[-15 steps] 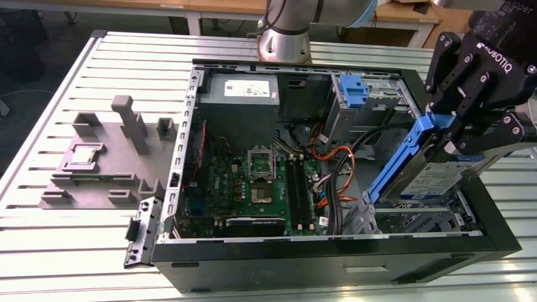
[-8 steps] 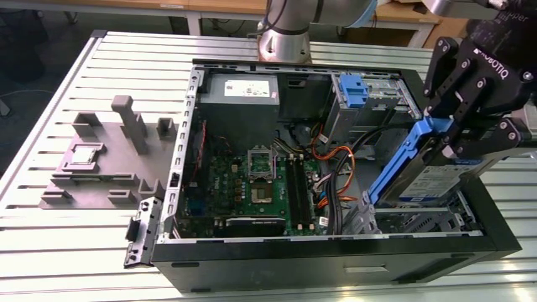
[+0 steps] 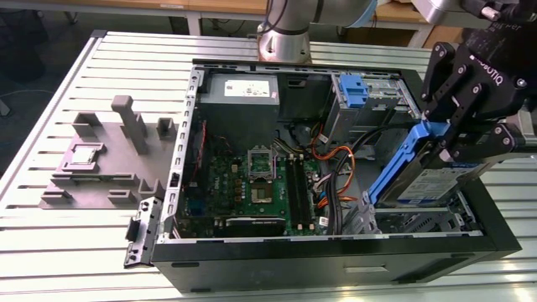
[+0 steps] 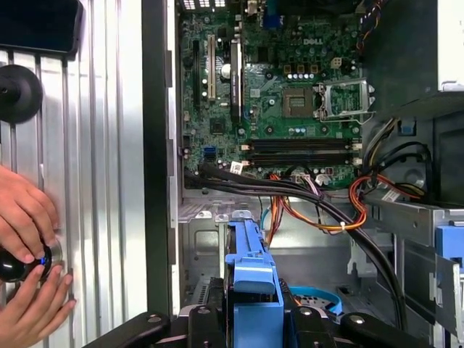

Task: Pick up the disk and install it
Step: 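Insert the disk into the insertion slot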

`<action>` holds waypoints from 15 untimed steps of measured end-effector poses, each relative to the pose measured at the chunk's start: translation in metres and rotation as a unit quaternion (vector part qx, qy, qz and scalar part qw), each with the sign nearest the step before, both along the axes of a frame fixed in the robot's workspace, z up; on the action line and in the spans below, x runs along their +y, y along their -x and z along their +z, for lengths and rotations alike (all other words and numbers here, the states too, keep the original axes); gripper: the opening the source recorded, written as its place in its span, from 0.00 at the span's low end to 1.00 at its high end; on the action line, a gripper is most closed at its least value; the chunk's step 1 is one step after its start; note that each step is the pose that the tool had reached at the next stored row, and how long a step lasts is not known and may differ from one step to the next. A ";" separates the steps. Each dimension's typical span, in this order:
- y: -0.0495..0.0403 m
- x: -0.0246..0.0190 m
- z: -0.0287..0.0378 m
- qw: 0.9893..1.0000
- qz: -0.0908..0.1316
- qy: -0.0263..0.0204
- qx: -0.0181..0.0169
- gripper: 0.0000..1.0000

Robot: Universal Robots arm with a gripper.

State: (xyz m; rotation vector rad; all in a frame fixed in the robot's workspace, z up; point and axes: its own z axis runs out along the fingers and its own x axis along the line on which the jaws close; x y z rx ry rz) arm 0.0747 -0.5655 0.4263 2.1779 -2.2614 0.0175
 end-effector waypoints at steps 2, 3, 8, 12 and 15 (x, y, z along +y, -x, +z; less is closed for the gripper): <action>0.0000 -0.0001 -0.0012 1.000 0.000 0.000 0.000 0.37; 0.0000 -0.0001 -0.0018 1.000 0.000 0.000 0.000 0.37; 0.0000 -0.0001 -0.0036 1.000 0.000 0.000 0.000 0.37; 0.0000 -0.0002 -0.0053 1.000 0.000 0.000 0.000 0.37; 0.0000 -0.0002 -0.0067 1.000 0.000 0.000 0.000 0.37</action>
